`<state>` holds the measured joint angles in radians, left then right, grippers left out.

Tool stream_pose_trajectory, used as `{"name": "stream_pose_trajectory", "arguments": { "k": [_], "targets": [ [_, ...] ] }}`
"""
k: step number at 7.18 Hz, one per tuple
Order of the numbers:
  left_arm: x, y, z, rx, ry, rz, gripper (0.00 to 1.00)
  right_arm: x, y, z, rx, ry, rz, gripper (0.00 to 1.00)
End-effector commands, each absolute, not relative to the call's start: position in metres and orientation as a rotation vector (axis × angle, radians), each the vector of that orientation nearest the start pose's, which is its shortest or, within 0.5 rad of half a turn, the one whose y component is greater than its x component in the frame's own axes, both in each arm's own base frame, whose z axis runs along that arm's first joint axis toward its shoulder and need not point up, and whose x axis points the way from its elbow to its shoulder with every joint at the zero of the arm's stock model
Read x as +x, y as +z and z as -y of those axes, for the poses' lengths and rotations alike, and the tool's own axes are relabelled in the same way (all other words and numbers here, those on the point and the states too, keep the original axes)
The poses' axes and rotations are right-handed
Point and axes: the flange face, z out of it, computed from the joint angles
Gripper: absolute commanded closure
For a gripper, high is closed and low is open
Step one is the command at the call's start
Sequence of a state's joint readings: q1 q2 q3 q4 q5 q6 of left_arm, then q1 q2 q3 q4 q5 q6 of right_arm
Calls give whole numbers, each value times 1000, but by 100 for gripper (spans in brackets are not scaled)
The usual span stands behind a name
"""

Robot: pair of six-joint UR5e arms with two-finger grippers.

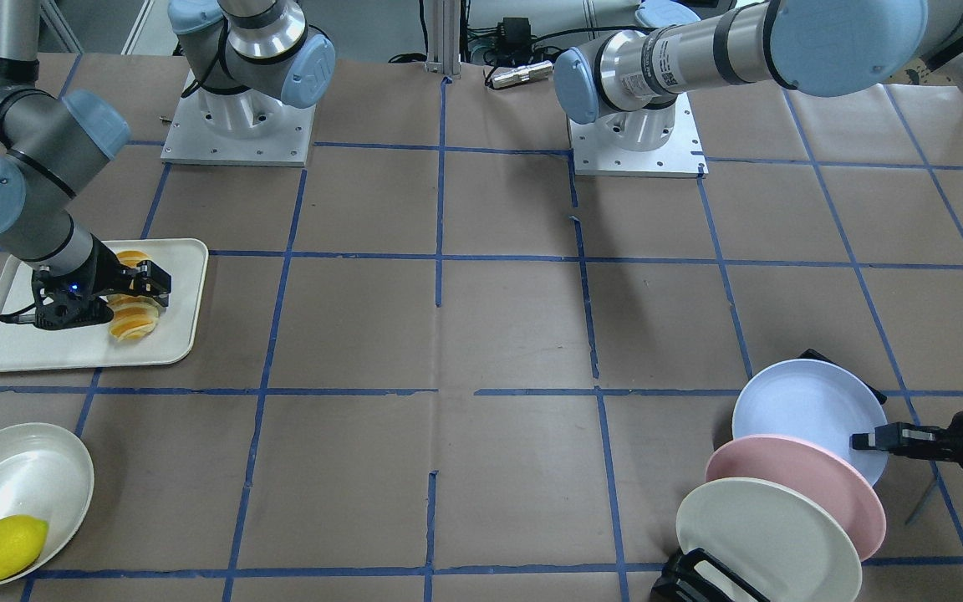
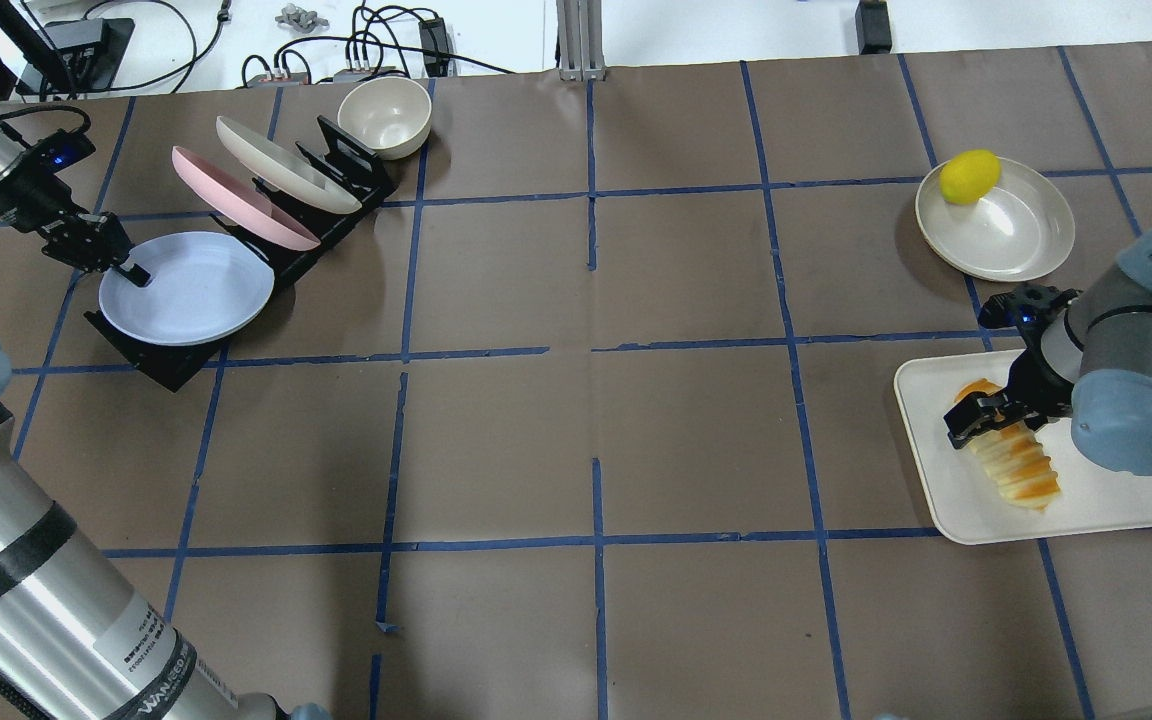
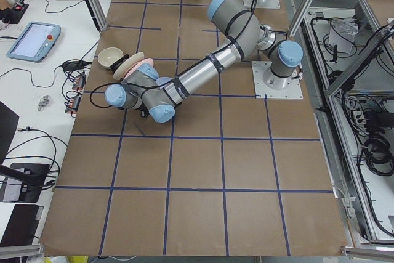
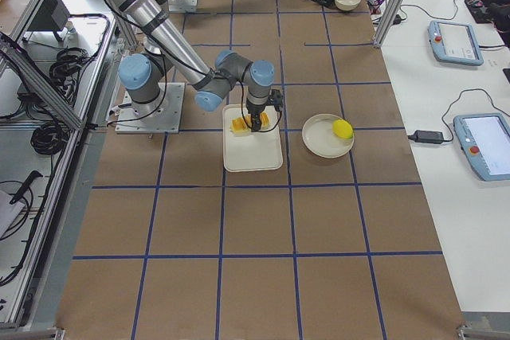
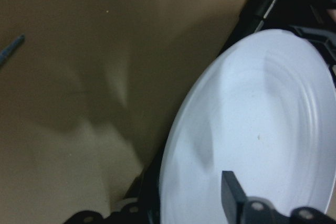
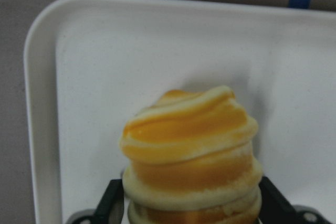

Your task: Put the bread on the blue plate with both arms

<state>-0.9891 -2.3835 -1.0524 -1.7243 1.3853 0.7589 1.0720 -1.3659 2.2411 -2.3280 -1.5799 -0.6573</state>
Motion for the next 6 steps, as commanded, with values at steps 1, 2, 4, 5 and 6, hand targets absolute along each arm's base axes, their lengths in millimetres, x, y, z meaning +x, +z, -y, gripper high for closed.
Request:
{"name": "stream_pose_trajectory", "arguments": {
  "k": [1, 2, 4, 5, 6],
  "targets": [
    [276, 229, 691, 249, 454, -3502, 82, -88, 172, 436, -260, 151, -3085, 99],
    [275, 240, 685, 256, 465, -3482, 82, -87, 183, 436, -266, 122, -3102, 99],
    [259, 279, 659, 260, 460, -3467, 83, -77, 241, 428, -290, 36, -3143, 99],
    [240, 303, 635, 262, 456, -3458, 83, -76, 278, 425, -292, 51, -3136, 99],
    [221, 327, 607, 241, 457, -3436, 83, -76, 321, 426, -287, 81, -3123, 99]
  ]
}}
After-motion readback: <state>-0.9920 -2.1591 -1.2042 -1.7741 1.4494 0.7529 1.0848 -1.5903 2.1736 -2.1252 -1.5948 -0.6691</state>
